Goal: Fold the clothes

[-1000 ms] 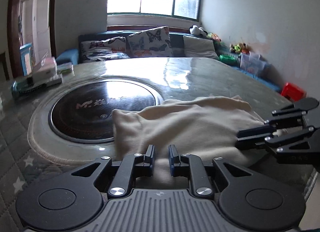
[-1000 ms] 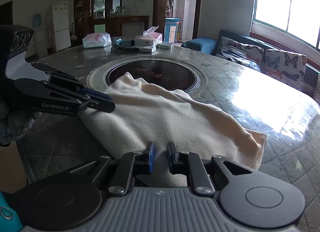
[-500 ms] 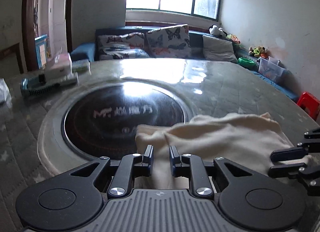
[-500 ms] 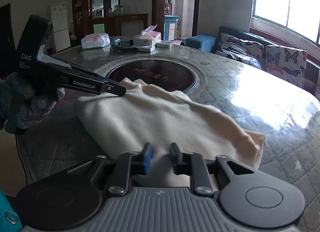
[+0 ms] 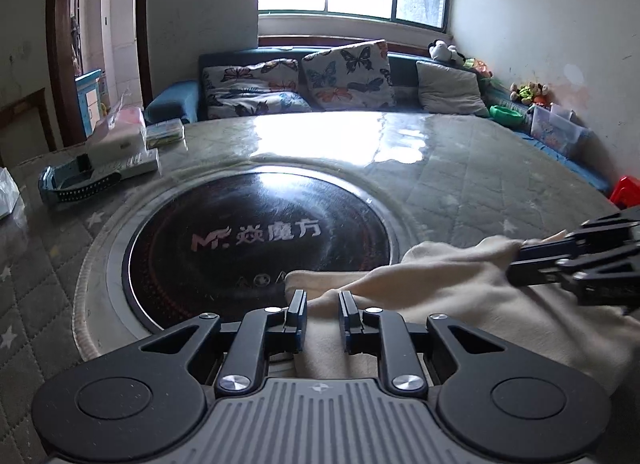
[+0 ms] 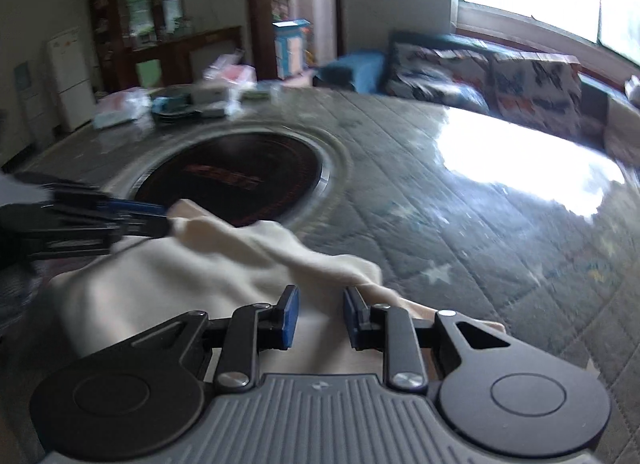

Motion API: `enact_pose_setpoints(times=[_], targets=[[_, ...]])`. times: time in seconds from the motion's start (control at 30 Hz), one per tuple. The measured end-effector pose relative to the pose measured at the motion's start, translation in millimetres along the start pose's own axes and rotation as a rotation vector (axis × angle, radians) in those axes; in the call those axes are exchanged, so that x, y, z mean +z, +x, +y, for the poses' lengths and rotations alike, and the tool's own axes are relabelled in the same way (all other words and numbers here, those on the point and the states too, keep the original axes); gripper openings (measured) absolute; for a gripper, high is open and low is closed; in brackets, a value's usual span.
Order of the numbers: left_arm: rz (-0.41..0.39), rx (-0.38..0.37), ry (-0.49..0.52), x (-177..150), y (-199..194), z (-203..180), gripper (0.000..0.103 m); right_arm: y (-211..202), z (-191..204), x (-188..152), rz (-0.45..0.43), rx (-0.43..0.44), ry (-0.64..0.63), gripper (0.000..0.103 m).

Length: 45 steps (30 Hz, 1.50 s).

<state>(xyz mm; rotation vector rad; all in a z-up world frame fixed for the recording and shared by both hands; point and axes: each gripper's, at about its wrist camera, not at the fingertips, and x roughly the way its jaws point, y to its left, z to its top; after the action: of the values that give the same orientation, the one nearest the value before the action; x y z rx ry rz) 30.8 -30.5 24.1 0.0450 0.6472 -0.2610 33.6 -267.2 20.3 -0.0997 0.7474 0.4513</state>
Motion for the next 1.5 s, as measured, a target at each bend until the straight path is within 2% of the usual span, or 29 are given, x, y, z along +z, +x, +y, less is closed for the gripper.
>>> enact_pose_setpoints(times=[0.23,0.4,0.53,0.67,0.77,0.83,0.93,1.13,1.4,1.5], targets=[[-0.009,-0.053,0.057,10,8,-19,0.02,0,-5,12,-0.028,0.01,0.026,0.023],[0.038,-0.043,0.064,14,29,-26,0.02,11,0,14,-0.002,-0.014,0.001,0.023],[0.062,-0.047,0.041,16,36,-22,0.02,6,6,17,-0.024,-0.016,-0.019,0.023],[0.057,-0.051,0.016,18,29,-17,0.022,4,13,18,-0.027,-0.012,-0.049,0.024],[0.017,-0.039,-0.004,21,12,-8,0.031,9,18,15,-0.009,-0.026,-0.082,0.024],[-0.007,-0.034,-0.024,21,-2,2,0.031,4,25,13,-0.022,-0.035,-0.11,0.025],[-0.024,-0.037,-0.036,14,-24,11,0.031,-9,40,8,-0.042,0.0,-0.157,0.03],[-0.02,-0.019,0.013,-23,-56,11,0.031,-29,81,-3,-0.066,0.098,-0.278,0.03],[-0.004,0.003,0.066,-52,-58,7,0.032,-14,122,-23,-0.027,0.148,-0.39,0.03],[-0.007,-0.002,0.061,-50,-60,10,0.033,-16,125,-25,-0.024,0.144,-0.397,0.03]])
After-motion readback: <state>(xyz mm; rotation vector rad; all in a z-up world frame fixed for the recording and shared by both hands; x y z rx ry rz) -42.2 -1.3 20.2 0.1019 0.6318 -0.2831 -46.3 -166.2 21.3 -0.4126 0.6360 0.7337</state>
